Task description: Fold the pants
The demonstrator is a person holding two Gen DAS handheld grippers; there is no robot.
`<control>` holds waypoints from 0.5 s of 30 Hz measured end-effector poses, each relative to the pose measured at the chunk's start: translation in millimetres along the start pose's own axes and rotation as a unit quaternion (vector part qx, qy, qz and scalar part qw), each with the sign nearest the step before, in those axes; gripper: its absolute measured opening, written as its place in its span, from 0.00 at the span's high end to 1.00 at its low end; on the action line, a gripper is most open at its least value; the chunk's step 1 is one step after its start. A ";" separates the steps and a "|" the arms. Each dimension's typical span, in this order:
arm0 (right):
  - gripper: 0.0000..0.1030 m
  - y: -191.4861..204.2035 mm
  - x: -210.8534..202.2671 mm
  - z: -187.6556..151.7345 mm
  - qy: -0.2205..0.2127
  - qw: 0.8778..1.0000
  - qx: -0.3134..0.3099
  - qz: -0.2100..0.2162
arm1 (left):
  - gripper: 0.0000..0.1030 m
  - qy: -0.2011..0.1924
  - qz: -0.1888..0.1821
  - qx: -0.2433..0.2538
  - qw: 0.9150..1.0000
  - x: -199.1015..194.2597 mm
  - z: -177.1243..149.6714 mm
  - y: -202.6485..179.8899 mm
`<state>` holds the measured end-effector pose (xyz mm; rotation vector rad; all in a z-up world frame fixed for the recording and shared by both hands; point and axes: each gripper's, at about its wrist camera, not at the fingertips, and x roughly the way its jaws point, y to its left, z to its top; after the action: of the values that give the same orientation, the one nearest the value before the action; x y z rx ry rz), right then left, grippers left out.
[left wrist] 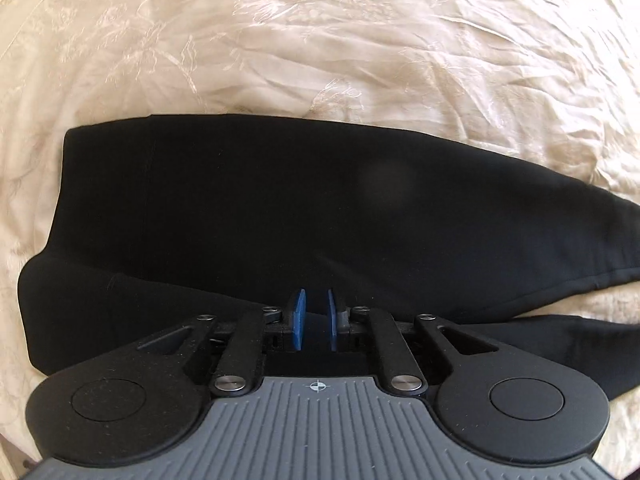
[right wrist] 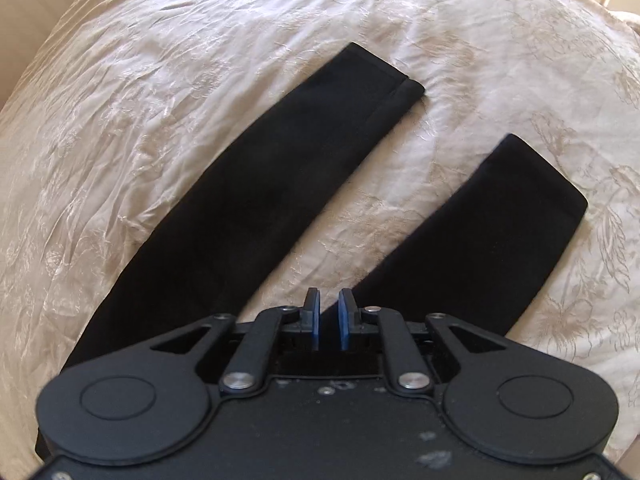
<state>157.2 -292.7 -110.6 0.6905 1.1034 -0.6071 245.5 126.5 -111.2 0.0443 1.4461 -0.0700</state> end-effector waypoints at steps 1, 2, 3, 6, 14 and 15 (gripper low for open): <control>0.80 6.8 -0.4 3.1 -0.004 1.000 -0.023 0.016 | 0.88 -0.005 0.003 0.005 1.000 -2.5 0.3 -2.5; 0.78 16.6 -1.5 6.4 -0.009 0.998 -0.052 0.029 | 0.88 -0.011 0.006 0.009 1.000 -6.6 1.0 -3.1; 0.74 28.9 0.6 10.5 -0.011 0.995 -0.088 0.037 | 0.83 -0.014 0.007 0.009 1.000 -8.2 2.2 -5.4; 0.72 69.3 13.4 22.0 -0.005 0.981 -0.190 0.049 | 0.76 -0.018 0.000 -0.011 1.000 -15.0 2.7 -2.8; 0.70 160.5 53.8 28.5 0.002 0.875 -0.469 0.122 | 0.76 -0.001 0.000 -0.052 0.999 -8.8 -1.3 3.0; 0.70 167.7 61.3 26.8 0.005 0.860 -0.498 0.112 | 0.75 0.002 0.003 -0.056 0.998 -7.4 -0.9 4.3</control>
<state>317.3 -210.9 -127.6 -0.0952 1.1468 0.2077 244.0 131.1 -104.0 -0.0419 1.4513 0.0163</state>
